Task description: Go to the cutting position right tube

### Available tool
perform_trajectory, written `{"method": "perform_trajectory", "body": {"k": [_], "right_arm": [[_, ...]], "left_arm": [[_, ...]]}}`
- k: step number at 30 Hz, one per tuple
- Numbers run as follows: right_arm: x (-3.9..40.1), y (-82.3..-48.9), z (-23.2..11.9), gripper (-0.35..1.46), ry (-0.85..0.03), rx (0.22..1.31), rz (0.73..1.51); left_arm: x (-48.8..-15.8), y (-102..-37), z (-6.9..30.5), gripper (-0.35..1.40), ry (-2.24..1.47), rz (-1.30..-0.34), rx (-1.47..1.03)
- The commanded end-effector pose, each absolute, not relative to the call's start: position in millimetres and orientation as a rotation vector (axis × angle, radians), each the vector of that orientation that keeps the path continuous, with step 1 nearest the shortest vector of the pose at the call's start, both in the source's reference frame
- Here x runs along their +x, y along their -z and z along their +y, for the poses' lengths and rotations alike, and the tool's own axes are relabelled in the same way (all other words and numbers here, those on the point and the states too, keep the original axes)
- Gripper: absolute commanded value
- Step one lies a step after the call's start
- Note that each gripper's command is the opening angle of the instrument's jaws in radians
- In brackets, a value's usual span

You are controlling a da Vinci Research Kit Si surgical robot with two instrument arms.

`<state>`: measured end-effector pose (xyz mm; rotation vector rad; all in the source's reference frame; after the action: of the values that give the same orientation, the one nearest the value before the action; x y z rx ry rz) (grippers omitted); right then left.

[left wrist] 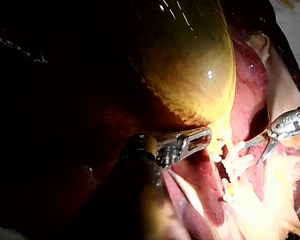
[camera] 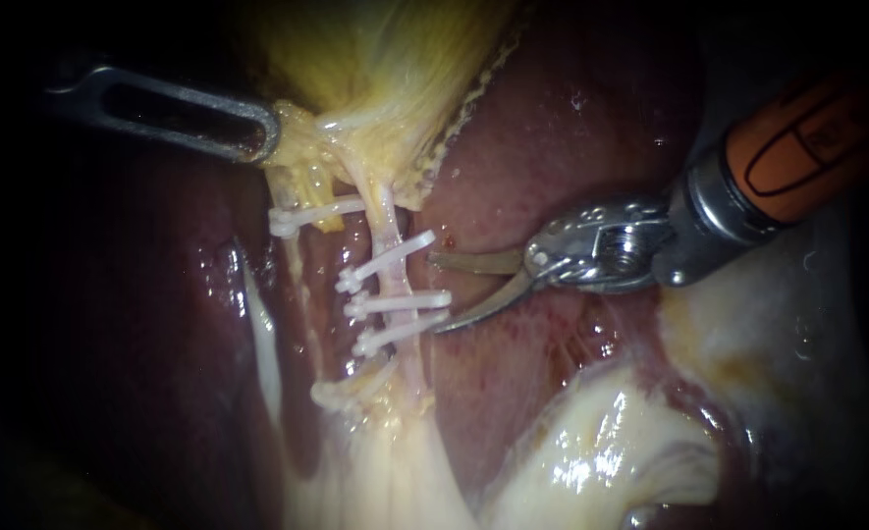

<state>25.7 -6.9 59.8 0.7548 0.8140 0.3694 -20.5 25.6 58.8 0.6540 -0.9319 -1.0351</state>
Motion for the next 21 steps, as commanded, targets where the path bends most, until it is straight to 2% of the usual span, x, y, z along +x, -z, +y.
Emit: {"method": "perform_trajectory", "body": {"k": [1,9,14,21], "right_arm": [[25.8,-60.0,-6.8,1.38,-0.373,0.766,0.819],[27.5,-61.6,-6.0,1.38,-0.476,0.916,0.864],[28.9,-62.7,-6.4,1.38,-0.504,1.009,0.89],[31.6,-63.3,-6.6,1.4,-0.501,1.095,1.006]], "left_arm": [[-20.5,-58.8,25.6,-0.35,1.035,-0.932,0.654],[-20.5,-58.8,25.6,-0.35,1.035,-0.932,0.654],[-20.5,-58.8,25.6,-0.35,1.035,-0.932,0.653],[-20.5,-58.8,25.6,-0.35,1.035,-0.932,0.653]]}}
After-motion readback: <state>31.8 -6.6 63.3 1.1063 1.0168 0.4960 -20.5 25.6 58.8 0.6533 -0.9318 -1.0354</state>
